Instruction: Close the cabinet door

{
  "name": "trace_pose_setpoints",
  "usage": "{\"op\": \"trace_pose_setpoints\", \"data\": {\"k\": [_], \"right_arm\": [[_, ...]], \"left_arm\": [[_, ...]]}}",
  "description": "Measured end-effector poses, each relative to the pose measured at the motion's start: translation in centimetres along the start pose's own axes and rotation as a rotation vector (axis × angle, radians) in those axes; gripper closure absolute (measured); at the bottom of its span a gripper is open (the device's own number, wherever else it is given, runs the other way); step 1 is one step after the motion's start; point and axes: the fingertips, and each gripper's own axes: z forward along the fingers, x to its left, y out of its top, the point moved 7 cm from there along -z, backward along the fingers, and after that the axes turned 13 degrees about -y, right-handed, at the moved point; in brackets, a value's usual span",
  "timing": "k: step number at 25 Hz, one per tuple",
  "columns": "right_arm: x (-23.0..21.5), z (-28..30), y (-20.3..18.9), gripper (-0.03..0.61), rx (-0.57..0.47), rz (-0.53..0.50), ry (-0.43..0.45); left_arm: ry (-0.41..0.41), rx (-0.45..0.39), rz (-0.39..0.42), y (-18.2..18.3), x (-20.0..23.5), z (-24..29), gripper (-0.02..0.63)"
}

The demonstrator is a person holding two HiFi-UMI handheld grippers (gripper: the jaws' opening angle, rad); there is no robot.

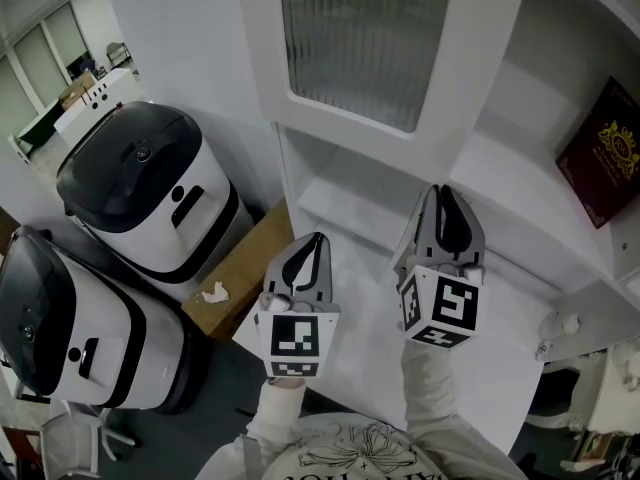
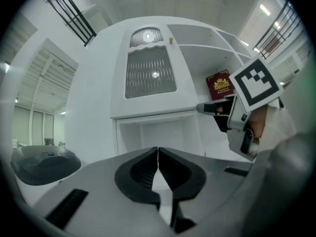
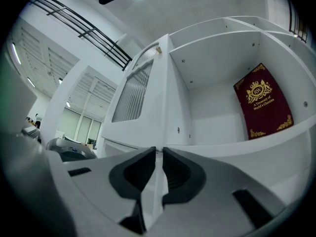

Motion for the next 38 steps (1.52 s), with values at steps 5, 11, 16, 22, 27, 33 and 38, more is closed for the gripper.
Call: {"op": "trace_pose_setpoints", "data": {"k": [5,11,16,22,27,33,38], "right_arm": [[0.0,0.0,0.0,0.534,0.001,0.005,-0.010],[0.2,-0.4,0.1,0.531,-0.005,0.012,-0.008],[0.7,-1.5,0.3,0.531,-0.001,0.015,-0.002],[1.3,-3.0,-0.4,0.532,0.041,0.024,-0.003],[2.2,-4.5,-0.9,0.546,0.068,0.019,0.006],[3.3,-6.3,-1.2,0.555,0.075,0.022,0.007],[3.9,-7.3,-1.2,0.565,0.077,0.016,-0.001]], "left_arm": [[0.005,-0.005,0.003,0.3,0.0,-0.3,0.609],[0.012,-0.018,0.001,0.6,0.2,-1.4,0.609],[0.019,-0.030,0.006,0.9,0.5,-2.2,0.609],[0.025,-0.042,0.001,1.2,1.1,-3.2,0.609],[0.016,-0.053,-0.001,1.4,1.4,-3.9,0.609],[0.000,-0.061,-0.002,1.5,1.7,-4.7,0.609],[-0.009,-0.071,-0.001,1.5,2.1,-5.4,0.609]]}}
